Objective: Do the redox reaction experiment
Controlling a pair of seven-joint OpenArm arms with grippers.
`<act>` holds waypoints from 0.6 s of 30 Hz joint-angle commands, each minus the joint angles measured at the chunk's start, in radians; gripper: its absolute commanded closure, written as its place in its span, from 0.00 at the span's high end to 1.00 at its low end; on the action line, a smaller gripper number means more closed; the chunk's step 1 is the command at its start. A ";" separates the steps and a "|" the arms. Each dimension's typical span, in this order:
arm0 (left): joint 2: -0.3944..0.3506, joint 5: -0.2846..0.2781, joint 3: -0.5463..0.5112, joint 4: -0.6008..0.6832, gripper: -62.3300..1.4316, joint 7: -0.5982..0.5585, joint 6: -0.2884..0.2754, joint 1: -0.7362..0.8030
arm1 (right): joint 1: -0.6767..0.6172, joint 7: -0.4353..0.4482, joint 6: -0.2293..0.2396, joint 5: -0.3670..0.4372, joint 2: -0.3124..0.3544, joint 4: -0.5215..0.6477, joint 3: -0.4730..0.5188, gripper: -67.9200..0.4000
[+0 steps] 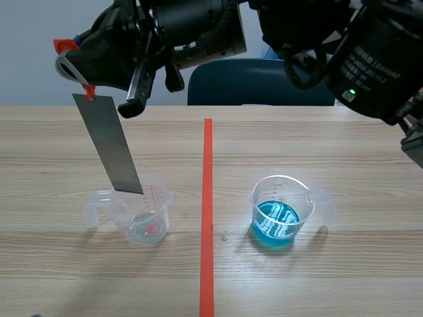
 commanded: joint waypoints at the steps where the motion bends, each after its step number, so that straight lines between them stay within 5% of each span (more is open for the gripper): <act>1: 0.008 0.002 0.007 0.008 1.00 -0.016 0.002 -0.003 | 0.014 0.017 0.007 0.002 -0.003 0.006 0.003 0.01; 18: 0.008 0.002 0.007 0.008 1.00 -0.016 0.002 -0.003 | -0.003 0.111 0.007 -0.051 -0.003 -0.018 -0.011 0.01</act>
